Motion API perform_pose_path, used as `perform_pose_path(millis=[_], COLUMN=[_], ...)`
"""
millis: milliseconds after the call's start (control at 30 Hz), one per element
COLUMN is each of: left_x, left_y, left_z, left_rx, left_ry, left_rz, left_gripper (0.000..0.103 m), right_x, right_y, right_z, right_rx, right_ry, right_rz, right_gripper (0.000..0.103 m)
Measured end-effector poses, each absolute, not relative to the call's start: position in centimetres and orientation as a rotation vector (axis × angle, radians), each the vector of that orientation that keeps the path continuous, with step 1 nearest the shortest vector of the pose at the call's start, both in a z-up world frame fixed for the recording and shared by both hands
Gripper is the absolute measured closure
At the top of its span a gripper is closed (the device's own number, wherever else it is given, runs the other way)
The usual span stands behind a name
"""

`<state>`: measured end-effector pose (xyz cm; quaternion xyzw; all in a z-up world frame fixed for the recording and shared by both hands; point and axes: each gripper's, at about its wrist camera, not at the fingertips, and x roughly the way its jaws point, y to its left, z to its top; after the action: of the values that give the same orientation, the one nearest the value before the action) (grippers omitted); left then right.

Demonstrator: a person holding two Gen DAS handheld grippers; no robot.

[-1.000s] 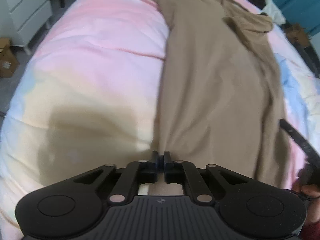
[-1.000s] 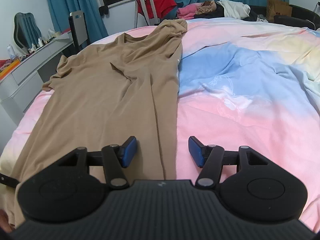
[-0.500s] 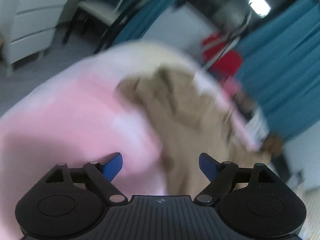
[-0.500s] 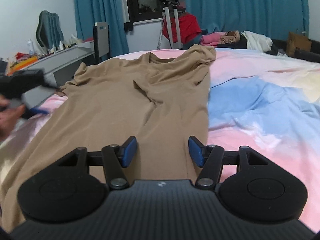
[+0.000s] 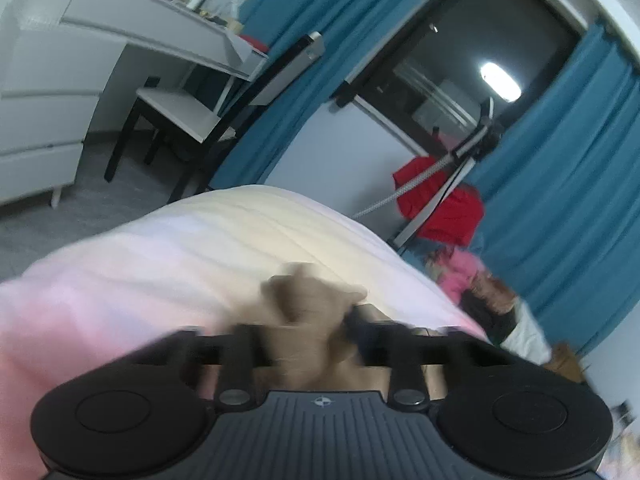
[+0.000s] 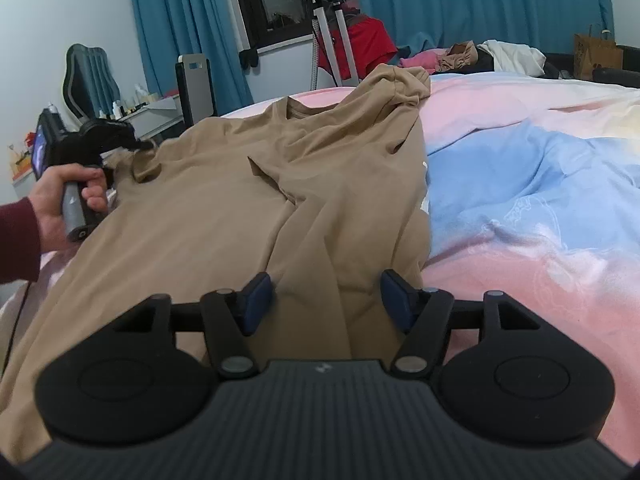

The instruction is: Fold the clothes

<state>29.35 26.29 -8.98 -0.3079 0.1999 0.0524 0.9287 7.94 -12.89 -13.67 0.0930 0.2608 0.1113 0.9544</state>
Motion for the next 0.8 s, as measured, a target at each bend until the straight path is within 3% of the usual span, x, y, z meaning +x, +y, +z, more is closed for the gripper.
perform_pose_path(millis=[233, 467, 700, 733, 800], left_x=[28.9, 28.7, 31.9, 32.4, 33.4], left_y=[19.9, 5.6, -7.4, -8.8, -10.1], left_z=[-2.0, 4.1, -1.3, -2.4, -4.6], left_rx=[-0.501, -0.281, -0.130, -0.114, -0.105], left_ry=[0.343, 0.294, 0.465, 0.496, 0.556], left_rz=[0.090, -0.033, -0.129, -0.138, -0.148], left_gripper=[0.095, 0.095, 0.093, 0.089, 0.072], right_x=[7.3, 6.5, 6.1, 6.1, 6.2], right_y=[-13.3, -14.7, -16.4, -16.7, -17.1], right_z=[-13.2, -12.6, -12.7, -12.8, -12.9], right_rx=[0.170, 0.201, 0.274, 0.283, 0.298], right_ry=[0.527, 0.536, 0.511, 0.503, 0.489], right_rz=[0.175, 0.122, 0.092, 0.087, 0.080], right_gripper=[0.041, 0.041, 0.041, 0.041, 0.041])
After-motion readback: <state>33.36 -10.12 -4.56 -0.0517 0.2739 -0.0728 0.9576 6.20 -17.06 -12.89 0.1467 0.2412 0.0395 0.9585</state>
